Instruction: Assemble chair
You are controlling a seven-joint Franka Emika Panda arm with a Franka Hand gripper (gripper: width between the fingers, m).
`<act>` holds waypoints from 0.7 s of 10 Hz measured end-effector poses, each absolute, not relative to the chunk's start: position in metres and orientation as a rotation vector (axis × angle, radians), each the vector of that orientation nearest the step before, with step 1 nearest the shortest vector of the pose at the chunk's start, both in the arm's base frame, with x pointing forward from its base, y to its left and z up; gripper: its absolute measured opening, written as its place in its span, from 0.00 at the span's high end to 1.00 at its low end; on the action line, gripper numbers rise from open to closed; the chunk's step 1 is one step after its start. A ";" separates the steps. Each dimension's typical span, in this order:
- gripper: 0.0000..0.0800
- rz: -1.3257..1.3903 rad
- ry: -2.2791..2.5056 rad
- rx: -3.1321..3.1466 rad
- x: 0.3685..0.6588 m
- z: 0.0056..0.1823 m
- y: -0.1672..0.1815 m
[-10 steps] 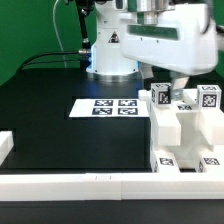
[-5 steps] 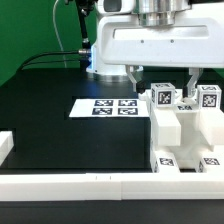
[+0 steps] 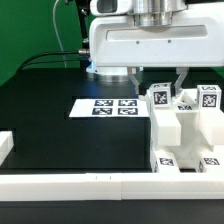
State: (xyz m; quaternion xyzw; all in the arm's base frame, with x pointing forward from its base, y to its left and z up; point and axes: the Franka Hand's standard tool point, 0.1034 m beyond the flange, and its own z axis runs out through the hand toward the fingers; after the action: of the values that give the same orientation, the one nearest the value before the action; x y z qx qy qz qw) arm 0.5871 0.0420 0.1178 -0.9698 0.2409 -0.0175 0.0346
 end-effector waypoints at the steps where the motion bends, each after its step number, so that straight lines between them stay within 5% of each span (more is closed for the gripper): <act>1: 0.65 -0.049 0.875 -2.943 0.587 0.118 0.042; 7: 0.65 0.008 1.806 -2.487 0.590 0.117 0.042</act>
Offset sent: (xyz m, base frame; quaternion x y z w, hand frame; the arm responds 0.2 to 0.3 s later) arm 0.0000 0.0000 0.0000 0.0000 0.0000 0.2571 0.9664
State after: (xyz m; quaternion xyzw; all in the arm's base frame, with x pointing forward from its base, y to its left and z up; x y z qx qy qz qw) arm 0.5905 0.0423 0.1172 -0.8087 0.5873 0.0026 0.0342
